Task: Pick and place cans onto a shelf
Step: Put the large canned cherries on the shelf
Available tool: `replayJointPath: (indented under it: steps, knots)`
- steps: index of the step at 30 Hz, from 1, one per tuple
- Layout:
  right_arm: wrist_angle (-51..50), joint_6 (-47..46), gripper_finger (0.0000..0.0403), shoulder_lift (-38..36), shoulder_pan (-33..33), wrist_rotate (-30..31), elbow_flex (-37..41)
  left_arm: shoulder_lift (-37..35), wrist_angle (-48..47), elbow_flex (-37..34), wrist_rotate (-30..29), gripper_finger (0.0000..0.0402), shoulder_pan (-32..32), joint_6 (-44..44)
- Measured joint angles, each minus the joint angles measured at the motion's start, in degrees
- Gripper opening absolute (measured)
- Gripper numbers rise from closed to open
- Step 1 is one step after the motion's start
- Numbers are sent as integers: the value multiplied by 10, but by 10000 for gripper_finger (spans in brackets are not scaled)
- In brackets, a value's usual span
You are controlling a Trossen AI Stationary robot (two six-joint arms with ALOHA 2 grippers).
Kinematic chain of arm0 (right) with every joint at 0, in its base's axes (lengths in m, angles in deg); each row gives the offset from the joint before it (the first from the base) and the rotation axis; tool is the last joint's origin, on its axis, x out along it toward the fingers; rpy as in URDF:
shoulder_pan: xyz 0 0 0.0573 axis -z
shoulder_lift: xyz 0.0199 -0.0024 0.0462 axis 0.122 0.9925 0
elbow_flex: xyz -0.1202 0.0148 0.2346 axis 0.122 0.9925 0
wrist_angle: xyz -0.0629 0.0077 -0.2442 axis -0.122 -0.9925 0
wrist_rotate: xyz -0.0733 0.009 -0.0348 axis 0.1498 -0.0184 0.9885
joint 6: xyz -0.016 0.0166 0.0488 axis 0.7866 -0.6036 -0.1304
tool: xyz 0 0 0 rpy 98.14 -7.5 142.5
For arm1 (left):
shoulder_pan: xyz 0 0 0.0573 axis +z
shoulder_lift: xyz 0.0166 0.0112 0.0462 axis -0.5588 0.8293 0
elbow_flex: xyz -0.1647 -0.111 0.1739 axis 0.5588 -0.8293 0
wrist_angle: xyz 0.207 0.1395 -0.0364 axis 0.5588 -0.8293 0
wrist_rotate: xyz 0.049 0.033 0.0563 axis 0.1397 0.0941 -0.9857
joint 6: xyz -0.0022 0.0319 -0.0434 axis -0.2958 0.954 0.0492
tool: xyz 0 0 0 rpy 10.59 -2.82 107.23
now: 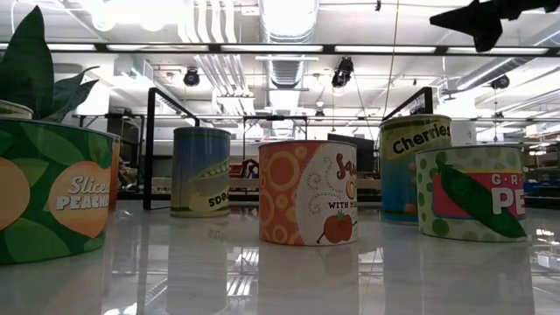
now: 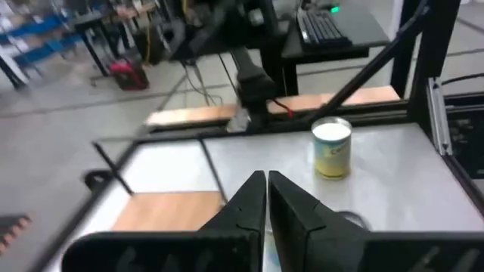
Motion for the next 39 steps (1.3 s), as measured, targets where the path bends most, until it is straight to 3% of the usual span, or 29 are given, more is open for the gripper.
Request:
replayJointPath:
  steps: [8,13,18,23,28,32,39]
  knots:
    - [-29,14,226,123,0,0,-105,-125,-5,-84,-14,0,5,48]
    - [-144,-29,226,197,0,-1,-212,-190,-11,-134,-64,0,9,47]
    - [-298,-97,226,271,0,-9,-324,-226,-13,-160,-67,0,9,82]
    - [-423,-143,226,347,-8,-92,-408,-240,-30,-163,-67,0,8,76]
    - [-452,-168,226,397,-39,-119,-424,-266,-83,-164,-54,0,3,65]
    - [-455,-214,226,428,-70,-121,-402,-287,-87,-174,2,0,-4,69]
    - [-445,-293,226,468,-94,-76,-360,-300,-70,-191,15,0,-5,79]
